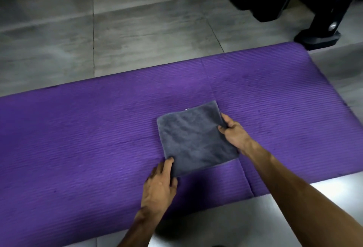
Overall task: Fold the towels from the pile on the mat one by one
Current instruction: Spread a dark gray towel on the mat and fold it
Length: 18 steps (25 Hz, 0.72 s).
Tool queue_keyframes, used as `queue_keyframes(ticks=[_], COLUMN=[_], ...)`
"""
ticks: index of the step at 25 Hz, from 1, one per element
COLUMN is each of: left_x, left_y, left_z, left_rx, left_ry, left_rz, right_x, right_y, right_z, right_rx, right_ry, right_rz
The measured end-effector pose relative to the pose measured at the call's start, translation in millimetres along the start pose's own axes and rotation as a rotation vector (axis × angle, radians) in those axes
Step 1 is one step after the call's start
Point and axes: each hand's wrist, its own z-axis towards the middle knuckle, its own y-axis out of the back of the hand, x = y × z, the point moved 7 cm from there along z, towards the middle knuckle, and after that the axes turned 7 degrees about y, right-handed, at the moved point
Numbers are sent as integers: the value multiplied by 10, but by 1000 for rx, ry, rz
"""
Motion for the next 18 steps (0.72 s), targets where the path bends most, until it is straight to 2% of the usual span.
queue_keyframes(ticks=[3, 5, 6, 8, 10, 11, 13, 15, 18], left_x=[-21, -25, -39, -123, -227, -249, -159, 76, 223], left_y=[-26, -13, 2, 36, 30, -14, -107, -214, -304], left_z=[-26, -135, -191, -159, 92, 263, 633, 894, 987], left_rx=[73, 82, 58, -3, -36, -45, -13, 22, 30], left_ry=[47, -2, -46, -95, -92, -86, -35, 23, 2], left_rz=[7, 73, 112, 144, 141, 148, 156, 170, 190], right_x=[-31, -39, 22, 219, 229, 180, 107, 55, -63], right_y=[-6, 41, 77, -80, -600, -822, -961, -765, -455], right_z=[3, -125, -220, -390, -415, -372, -202, -10, 141], right_rx=[-29, -141, -243, -388, -243, -142, -59, -76, -54], right_ry=[-19, -26, 38, 329, 546, 584, 553, 463, 379], right_rz=[-131, -216, -367, -803, -1051, -1135, -1244, -1265, -1253])
